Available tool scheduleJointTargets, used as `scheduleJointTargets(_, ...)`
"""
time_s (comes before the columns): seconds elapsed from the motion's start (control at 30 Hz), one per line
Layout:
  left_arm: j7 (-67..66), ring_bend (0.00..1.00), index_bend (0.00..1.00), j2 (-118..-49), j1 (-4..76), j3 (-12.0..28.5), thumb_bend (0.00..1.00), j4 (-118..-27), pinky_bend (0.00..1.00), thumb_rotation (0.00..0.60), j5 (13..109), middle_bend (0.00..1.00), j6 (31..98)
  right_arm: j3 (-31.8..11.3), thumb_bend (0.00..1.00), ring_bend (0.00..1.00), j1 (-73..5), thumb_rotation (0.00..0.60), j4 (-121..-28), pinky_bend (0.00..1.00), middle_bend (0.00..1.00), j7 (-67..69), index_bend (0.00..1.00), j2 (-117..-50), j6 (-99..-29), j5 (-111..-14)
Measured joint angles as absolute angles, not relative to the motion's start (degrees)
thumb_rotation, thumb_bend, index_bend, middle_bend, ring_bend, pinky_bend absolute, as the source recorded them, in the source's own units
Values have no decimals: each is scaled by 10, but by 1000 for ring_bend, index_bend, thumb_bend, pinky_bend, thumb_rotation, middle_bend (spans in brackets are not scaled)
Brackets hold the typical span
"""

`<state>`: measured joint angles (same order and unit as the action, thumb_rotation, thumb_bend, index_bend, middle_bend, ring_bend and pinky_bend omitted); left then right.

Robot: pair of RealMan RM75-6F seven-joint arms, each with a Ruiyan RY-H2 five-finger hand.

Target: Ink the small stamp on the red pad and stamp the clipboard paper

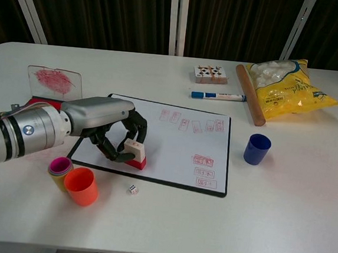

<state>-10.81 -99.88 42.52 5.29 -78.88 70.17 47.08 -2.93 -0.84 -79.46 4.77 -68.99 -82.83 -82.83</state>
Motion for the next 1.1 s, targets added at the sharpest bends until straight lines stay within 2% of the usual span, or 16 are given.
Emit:
scheduleJointTargets(0.63,-92,255,676,-994,426,51,443,-789,198,600,705,672,467,-30,245,0,-7,600,-798,0,0,45,0,-687,-833,-830)
scheduleJointTargets(0.83,-78,254,676,-950,427,66,442,-837,198,600,696,672,465,-32,244,0,-8,600,-801,0,0,47,0,-685,-834,-830)
scheduleJointTargets(1.1,-59,254,676,-855,419,76,441,-923,198,600,673,672,462,-32,244,0,-9,600,-804,0,0,44,0,-686,-835,-834)
